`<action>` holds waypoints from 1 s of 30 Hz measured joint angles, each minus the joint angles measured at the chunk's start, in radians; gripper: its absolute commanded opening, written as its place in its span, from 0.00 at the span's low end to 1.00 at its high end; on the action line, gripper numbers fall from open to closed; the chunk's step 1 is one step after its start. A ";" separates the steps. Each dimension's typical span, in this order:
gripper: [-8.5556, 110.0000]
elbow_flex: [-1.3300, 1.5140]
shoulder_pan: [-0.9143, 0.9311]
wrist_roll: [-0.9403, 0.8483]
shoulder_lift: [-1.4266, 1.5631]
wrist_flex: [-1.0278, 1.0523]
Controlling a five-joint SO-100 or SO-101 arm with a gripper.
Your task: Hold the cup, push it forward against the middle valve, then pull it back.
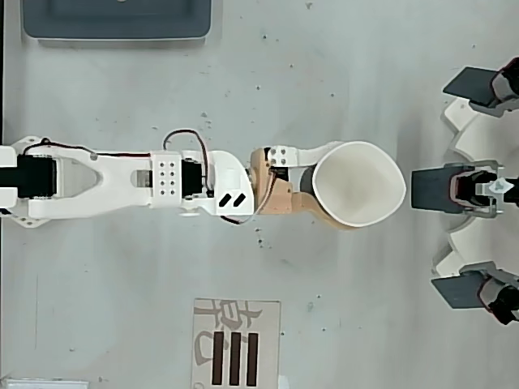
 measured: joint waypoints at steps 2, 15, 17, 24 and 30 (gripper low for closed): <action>0.10 0.003 -0.002 0.000 0.000 -0.002; 0.11 0.005 -0.002 -0.003 0.000 -0.009; 0.11 0.005 -0.002 -0.003 0.000 -0.009; 0.11 -0.026 -0.002 -0.003 -0.052 -0.009; 0.10 -0.149 -0.002 -0.003 -0.172 -0.008</action>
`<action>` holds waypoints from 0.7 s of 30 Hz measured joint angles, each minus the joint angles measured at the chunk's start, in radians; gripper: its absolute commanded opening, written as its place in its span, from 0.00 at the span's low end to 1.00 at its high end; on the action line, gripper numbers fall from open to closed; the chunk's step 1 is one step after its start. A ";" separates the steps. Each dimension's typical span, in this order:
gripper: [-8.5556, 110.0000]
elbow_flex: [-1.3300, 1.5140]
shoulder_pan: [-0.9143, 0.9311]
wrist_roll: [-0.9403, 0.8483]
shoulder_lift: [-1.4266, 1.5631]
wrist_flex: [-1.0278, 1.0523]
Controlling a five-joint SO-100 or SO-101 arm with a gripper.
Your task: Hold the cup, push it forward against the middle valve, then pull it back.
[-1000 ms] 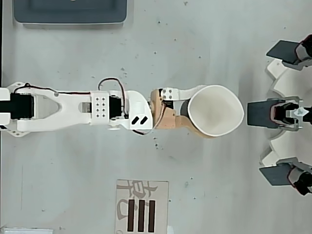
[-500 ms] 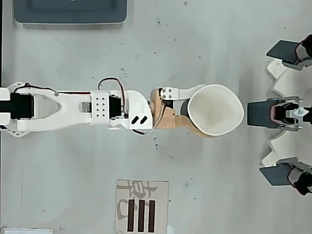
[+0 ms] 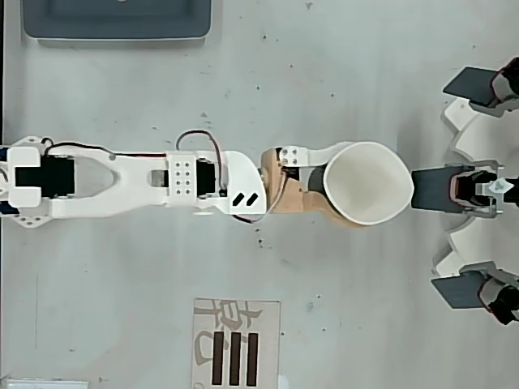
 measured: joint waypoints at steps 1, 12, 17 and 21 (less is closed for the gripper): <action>0.10 -0.029 0.000 0.000 -0.025 0.002; 0.10 -0.574 0.000 0.002 -0.410 0.155; 0.10 -0.765 0.000 0.008 -0.525 0.219; 0.10 -0.776 0.000 0.006 -0.534 0.218</action>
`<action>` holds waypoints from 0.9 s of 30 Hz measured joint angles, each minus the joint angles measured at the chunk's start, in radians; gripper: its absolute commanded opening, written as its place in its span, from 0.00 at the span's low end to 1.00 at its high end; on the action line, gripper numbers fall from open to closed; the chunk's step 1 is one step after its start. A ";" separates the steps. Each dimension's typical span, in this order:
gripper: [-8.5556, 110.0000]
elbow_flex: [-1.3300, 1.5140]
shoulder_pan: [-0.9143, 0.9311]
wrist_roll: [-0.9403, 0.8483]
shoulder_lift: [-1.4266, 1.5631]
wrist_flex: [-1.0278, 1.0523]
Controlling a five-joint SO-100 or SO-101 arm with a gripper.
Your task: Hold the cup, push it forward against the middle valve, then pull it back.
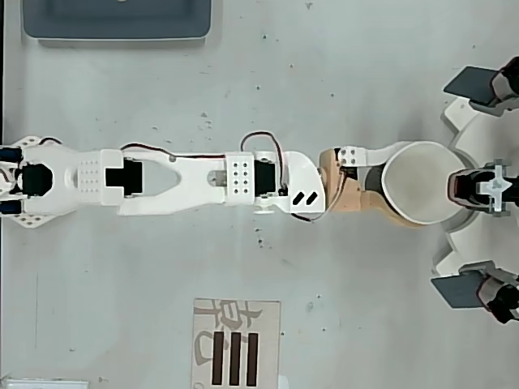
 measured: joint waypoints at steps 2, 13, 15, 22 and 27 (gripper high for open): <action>0.10 0.029 0.000 0.000 0.015 -0.014; 0.10 0.678 -0.002 0.000 0.449 -0.198; 0.10 0.765 -0.002 0.000 0.518 -0.215; 0.10 0.893 -0.002 0.000 0.652 -0.238; 0.10 0.902 -0.002 0.000 0.666 -0.239</action>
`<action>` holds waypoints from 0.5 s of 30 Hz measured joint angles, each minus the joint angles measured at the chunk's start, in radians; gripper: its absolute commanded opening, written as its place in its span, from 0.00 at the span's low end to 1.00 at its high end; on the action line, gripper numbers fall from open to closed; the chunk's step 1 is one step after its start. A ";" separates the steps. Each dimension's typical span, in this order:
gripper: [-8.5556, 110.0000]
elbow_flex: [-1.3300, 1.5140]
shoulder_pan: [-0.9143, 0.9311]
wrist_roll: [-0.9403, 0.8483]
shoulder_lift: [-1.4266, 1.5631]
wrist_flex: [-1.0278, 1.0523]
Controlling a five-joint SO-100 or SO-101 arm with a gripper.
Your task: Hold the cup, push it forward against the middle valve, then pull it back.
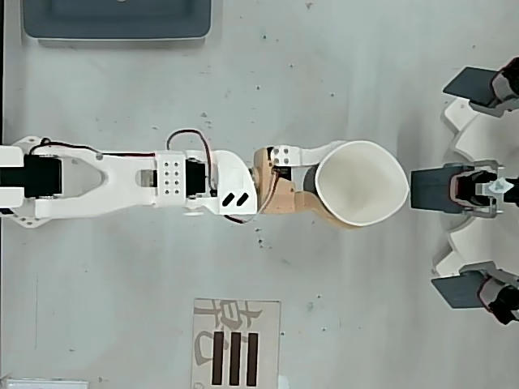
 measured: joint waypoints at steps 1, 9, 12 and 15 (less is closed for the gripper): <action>0.10 0.000 0.000 0.000 0.000 0.000; 0.10 0.000 0.000 0.000 0.000 -0.006; 0.10 0.000 0.000 0.000 0.000 -0.008; 0.10 0.000 0.000 0.000 0.000 -0.008</action>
